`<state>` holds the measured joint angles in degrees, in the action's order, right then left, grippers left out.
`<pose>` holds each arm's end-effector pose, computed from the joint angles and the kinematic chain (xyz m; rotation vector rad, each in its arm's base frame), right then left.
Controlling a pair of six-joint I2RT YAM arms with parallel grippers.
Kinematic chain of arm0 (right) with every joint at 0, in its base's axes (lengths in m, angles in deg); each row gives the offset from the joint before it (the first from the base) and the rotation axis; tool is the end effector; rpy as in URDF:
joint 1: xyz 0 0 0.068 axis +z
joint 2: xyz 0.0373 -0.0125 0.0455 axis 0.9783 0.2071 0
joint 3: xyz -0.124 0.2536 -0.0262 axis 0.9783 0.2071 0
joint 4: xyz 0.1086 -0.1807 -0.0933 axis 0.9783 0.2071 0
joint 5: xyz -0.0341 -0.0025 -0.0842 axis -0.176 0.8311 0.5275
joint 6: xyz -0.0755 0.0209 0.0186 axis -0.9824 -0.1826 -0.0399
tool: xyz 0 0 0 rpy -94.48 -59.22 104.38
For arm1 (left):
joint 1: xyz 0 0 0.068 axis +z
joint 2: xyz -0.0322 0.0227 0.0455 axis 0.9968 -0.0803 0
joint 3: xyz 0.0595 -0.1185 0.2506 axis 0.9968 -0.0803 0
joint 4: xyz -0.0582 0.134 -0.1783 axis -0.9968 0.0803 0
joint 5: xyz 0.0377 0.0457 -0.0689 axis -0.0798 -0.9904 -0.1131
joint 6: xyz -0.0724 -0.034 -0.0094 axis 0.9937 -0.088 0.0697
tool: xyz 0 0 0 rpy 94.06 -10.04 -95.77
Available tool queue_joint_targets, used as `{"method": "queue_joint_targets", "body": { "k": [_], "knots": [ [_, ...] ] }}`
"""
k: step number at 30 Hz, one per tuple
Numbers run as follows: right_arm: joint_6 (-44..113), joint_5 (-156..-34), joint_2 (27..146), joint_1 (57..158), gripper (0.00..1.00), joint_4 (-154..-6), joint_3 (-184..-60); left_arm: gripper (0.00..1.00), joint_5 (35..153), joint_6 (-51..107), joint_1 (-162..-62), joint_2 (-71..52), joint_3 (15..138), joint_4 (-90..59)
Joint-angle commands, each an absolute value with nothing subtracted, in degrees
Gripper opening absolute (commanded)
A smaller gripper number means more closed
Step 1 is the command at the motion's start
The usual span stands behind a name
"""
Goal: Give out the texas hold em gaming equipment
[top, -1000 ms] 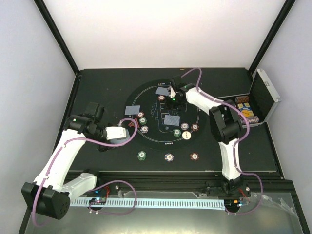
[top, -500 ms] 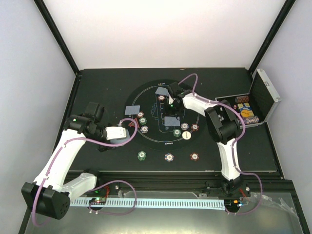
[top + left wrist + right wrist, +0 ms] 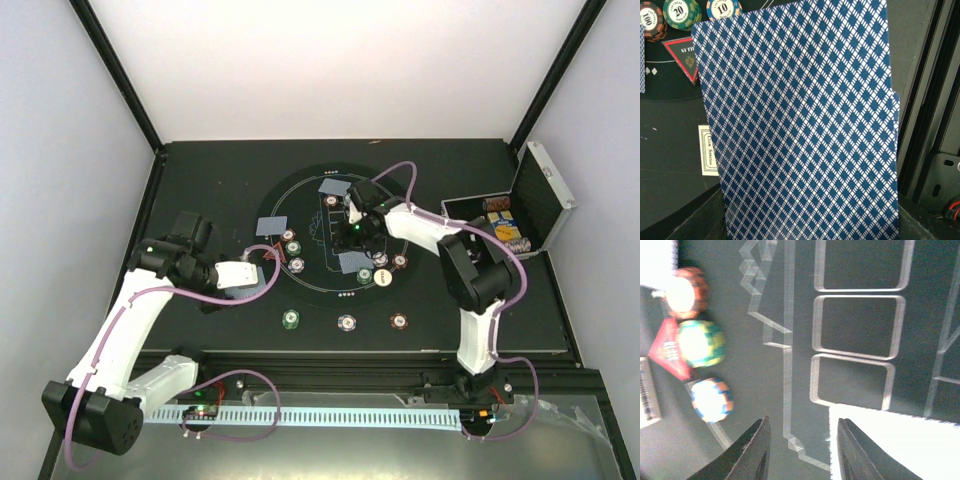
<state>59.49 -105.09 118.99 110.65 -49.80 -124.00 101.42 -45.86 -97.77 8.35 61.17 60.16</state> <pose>0.3181 0.2287 0.1610 -0.1056 2.8865 0.6953 0.1153 -0.0443 0.2677 1.7262 2.1711 -0.1774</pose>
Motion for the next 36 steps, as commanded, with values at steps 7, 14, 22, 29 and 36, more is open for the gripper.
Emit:
{"method": "queue_joint_targets", "body": {
  "k": [7,14,22,29,36],
  "knots": [
    [80.4,-129.6,104.0,119.4,0.7,-76.5,-113.1,0.01,104.5,-48.1,-97.7,10.6,62.4,60.7],
    [95.5,-134.9,103.0,126.5,0.77,-100.2,-103.8,0.02,105.8,-48.6,-97.9,10.7,61.9,59.9],
    [99.3,-135.0,104.9,130.4,0.77,-107.0,-102.3,0.02,105.1,-48.4,-97.9,10.7,61.7,60.2],
    [100.2,-134.8,105.5,131.6,0.76,-107.7,-102.5,0.02,104.9,-48.4,-98.0,10.5,61.9,59.9],
    [99.3,-134.4,108.1,132.2,0.54,-104.2,-106.6,0.02,104.8,-48.3,-98.0,10.4,61.9,59.9]
  ]
}}
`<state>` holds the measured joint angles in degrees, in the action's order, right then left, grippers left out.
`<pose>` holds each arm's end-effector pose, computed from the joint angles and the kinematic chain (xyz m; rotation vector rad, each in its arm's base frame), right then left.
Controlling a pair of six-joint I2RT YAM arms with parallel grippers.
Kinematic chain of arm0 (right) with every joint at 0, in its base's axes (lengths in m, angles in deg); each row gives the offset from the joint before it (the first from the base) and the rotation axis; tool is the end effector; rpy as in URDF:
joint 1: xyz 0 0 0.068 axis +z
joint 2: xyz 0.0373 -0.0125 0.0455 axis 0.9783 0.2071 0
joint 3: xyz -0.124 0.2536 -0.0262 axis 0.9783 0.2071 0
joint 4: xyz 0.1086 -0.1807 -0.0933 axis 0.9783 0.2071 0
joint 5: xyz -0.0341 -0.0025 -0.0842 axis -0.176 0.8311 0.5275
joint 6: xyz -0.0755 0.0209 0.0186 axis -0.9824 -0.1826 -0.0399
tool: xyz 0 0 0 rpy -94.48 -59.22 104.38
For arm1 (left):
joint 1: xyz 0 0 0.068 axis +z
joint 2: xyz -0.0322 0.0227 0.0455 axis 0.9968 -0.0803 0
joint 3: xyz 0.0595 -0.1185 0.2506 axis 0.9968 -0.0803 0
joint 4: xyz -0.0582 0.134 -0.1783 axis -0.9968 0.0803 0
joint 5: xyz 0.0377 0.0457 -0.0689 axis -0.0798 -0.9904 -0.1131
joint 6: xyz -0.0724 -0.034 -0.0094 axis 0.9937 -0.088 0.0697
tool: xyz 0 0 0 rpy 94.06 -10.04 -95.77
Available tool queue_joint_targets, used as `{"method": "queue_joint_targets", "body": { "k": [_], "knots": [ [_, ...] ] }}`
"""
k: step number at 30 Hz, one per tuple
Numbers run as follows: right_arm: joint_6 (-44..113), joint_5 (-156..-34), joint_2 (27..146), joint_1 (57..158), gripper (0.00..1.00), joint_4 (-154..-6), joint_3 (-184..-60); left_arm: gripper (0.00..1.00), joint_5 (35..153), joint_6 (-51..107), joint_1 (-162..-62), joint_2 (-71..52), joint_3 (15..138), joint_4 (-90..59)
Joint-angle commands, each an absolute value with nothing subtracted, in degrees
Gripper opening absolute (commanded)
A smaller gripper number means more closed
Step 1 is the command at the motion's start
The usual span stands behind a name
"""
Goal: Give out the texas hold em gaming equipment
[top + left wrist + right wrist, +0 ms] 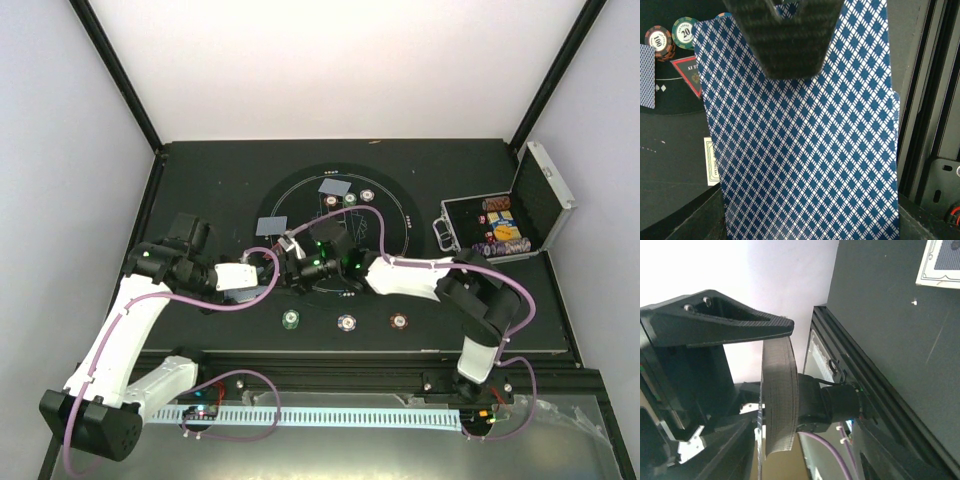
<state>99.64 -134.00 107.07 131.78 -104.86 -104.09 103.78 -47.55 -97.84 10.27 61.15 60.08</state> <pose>0.1862 0.3395 0.2378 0.3161 -2.3719 -1.8788 0.1095 -0.0460 0.2717 1.7389 2.0950 -0.1976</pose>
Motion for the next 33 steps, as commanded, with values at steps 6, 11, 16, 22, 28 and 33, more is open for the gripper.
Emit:
{"method": "queue_joint_targets", "body": {
  "k": [6,11,16,22,28,33],
  "knots": [
    [98.8,-134.3,107.3,132.2,0.31,-102.8,-106.9,0.02,103.6,-48.2,-98.0,10.3,61.9,59.9],
    [98.4,-134.0,106.0,132.2,0.12,-101.8,-106.6,0.02,102.1,-47.7,-98.0,9.6,61.5,59.0],
    [97.7,-133.7,104.4,132.0,0.01,-100.1,-106.4,0.02,101.2,-47.2,-98.0,8.8,61.5,59.2],
    [96.8,-133.7,102.6,130.5,0.01,-98.6,-105.4,0.02,100.0,-47.0,-98.0,9.0,61.3,59.2],
    [95.3,-135.5,101.6,125.6,0.01,-97.2,-103.2,0.02,99.9,-47.1,-98.0,9.2,61.4,59.5],
    [93.6,-136.9,102.8,120.8,0.01,-95.6,-103.8,0.02,99.8,-47.1,-98.0,9.4,61.8,59.8]
  ]
}}
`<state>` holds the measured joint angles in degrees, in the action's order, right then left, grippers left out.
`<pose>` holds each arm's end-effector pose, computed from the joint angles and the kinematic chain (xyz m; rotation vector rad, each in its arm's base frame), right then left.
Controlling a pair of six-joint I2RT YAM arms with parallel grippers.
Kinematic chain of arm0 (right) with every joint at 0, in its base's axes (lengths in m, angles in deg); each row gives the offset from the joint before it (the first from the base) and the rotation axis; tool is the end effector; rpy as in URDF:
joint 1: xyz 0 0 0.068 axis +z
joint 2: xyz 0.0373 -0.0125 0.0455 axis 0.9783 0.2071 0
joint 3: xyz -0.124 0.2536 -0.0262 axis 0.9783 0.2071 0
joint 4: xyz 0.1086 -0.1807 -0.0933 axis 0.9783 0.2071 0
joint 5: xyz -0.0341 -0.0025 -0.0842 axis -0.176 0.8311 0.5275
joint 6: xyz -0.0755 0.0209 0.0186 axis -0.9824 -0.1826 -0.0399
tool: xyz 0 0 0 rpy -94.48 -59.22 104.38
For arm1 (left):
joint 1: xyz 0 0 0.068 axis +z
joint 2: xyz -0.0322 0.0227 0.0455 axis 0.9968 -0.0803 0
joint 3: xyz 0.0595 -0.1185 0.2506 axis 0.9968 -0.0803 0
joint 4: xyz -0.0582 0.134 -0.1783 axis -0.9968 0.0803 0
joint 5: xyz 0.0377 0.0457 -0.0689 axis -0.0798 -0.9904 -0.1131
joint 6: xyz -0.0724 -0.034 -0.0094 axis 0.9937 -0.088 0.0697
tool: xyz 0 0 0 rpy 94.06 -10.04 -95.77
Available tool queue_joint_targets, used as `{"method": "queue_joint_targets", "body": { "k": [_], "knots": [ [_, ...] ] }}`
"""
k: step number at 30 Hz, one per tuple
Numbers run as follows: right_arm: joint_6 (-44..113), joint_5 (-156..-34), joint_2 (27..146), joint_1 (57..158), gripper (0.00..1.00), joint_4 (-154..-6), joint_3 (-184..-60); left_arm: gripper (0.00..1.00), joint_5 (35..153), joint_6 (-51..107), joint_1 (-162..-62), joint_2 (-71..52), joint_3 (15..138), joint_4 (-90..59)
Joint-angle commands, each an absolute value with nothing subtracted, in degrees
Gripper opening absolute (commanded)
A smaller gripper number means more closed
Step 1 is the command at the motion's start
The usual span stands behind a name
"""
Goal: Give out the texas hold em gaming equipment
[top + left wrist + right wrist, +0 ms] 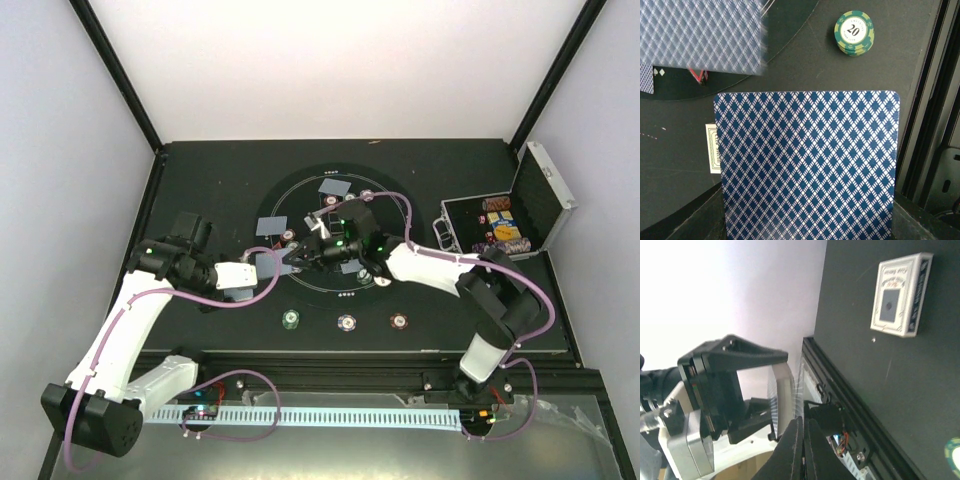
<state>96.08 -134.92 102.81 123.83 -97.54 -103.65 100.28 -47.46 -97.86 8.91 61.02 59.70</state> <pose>0.2188 0.2987 0.2478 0.2040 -2.4747 -1.8854 0.1150 -0.0430 0.2680 1.7542 2.1427 -0.1358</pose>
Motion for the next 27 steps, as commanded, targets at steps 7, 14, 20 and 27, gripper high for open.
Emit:
{"method": "queue_joint_targets", "body": {
  "k": [7,14,20,27],
  "knots": [
    [87.5,-137.5,112.8,115.3,0.01,-86.9,-115.0,0.02,100.1,-47.1,-98.0,9.5,61.9,60.4],
    [84.4,-135.7,132.0,113.9,0.01,-76.3,-138.2,0.02,102.0,-47.0,-98.1,9.9,62.5,60.5],
    [85.4,-133.6,144.1,113.6,0.01,-71.9,-154.0,0.02,102.4,-46.6,-98.2,10.0,62.5,60.7],
    [82.1,-128.5,148.5,113.6,0.2,-62.7,-162.4,0.02,101.6,-46.3,-98.3,9.9,62.4,60.8]
  ]
}}
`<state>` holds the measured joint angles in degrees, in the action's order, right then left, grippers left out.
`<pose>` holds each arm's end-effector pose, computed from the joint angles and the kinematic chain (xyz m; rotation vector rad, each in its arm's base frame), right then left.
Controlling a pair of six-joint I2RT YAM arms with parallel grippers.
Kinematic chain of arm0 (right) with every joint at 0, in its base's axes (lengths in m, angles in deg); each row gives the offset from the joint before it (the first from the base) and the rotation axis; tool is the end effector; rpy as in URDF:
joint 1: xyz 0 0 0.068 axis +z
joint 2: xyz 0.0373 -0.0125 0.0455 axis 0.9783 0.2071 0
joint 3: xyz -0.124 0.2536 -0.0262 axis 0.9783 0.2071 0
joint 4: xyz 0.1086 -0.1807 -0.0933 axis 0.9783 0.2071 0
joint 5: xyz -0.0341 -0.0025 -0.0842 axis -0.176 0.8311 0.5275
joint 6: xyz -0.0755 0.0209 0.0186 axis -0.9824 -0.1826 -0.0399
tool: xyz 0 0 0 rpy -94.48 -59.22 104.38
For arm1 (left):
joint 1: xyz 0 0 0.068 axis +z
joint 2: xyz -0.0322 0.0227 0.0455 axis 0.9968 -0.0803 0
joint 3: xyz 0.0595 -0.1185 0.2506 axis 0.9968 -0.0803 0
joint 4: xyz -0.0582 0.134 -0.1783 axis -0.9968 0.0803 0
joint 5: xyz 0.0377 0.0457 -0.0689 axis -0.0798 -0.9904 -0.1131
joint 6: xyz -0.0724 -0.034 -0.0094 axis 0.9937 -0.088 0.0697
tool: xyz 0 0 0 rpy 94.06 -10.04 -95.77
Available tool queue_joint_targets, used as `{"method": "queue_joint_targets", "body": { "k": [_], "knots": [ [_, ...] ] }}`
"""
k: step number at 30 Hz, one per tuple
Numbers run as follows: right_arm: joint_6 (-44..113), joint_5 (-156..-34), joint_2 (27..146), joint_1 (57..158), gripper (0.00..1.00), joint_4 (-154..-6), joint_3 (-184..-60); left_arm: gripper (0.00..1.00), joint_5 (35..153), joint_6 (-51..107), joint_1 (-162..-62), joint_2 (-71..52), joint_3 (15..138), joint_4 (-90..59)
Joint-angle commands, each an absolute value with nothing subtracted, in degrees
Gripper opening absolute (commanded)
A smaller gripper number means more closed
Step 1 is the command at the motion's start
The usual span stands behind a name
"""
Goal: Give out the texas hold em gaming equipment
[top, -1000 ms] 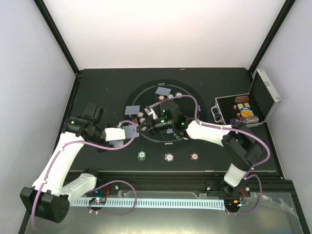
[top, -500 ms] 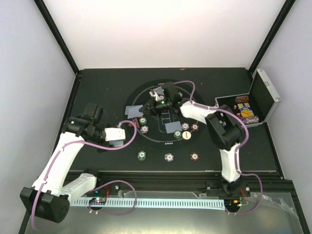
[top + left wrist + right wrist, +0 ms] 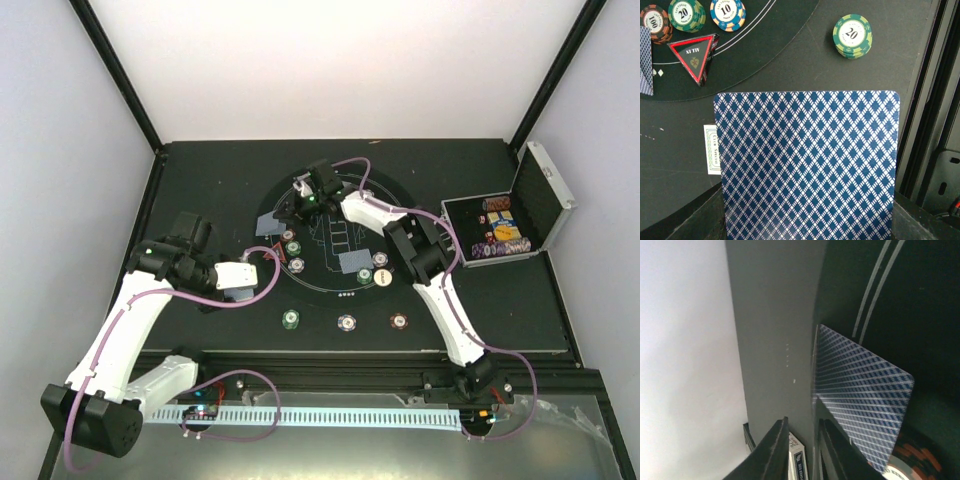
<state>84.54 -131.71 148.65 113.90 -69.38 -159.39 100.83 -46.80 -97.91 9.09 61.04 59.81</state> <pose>0.4137 0.3591 0.1415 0.0122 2.6801 1.5976 0.1141 -0.0436 0.2685 1.7411 2.1463 -0.1500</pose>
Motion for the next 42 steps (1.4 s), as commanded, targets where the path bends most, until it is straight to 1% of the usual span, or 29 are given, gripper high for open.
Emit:
{"method": "queue_joint_targets", "body": {
  "k": [1,5,7,11,13,15,17,23,26,29,33,39,42],
  "knots": [
    [81.1,-127.7,148.0,113.6,0.22,-61.6,-162.3,0.02,101.7,-46.4,-98.3,10.1,62.3,60.8],
    [78.9,-125.4,144.1,113.0,0.26,-59.6,-159.8,0.02,101.8,-46.4,-98.3,10.2,62.0,60.6],
    [78.1,-124.8,142.2,112.3,0.26,-58.8,-158.5,0.02,101.6,-46.3,-98.2,10.3,62.0,60.6],
    [74.1,-121.6,137.1,111.8,0.34,-54.6,-155.9,0.02,101.5,-46.3,-98.3,10.7,61.9,60.7],
    [74.3,-122.6,133.7,111.8,0.36,-55.7,-151.8,0.02,101.4,-46.3,-98.3,10.6,61.9,60.6],
    [76.8,-126.1,129.1,111.9,0.37,-61.7,-144.0,0.02,101.4,-46.1,-98.3,10.5,62.2,60.5],
    [79.3,-128.3,123.6,112.4,0.41,-68.9,-135.5,0.02,101.6,-45.9,-98.3,10.3,62.3,60.5],
    [85.8,-131.7,107.2,117.1,0.63,-85.2,-114.3,0.02,102.2,-45.7,-98.3,9.8,62.6,60.1],
    [89.7,-132.1,102.9,121.3,0.67,-91.8,-106.9,0.02,102.4,-45.4,-98.4,9.1,63.0,60.0],
    [91.7,-131.5,101.2,125.5,0.69,-94.4,-103.5,0.02,102.6,-45.1,-98.4,8.5,63.5,60.0],
    [96.3,-130.6,100.3,129.9,0.68,-101.7,-100.4,0.02,102.8,-44.9,-98.4,8.3,63.8,60.3],
    [99.8,-131.0,103.1,134.3,0.68,-108.0,-100.6,0.01,102.8,-45.0,-98.5,8.4,63.7,60.3],
    [100.3,-130.9,104.7,135.2,0.68,-108.4,-102.1,0.02,102.8,-44.8,-98.5,8.5,63.8,60.2]
  ]
}}
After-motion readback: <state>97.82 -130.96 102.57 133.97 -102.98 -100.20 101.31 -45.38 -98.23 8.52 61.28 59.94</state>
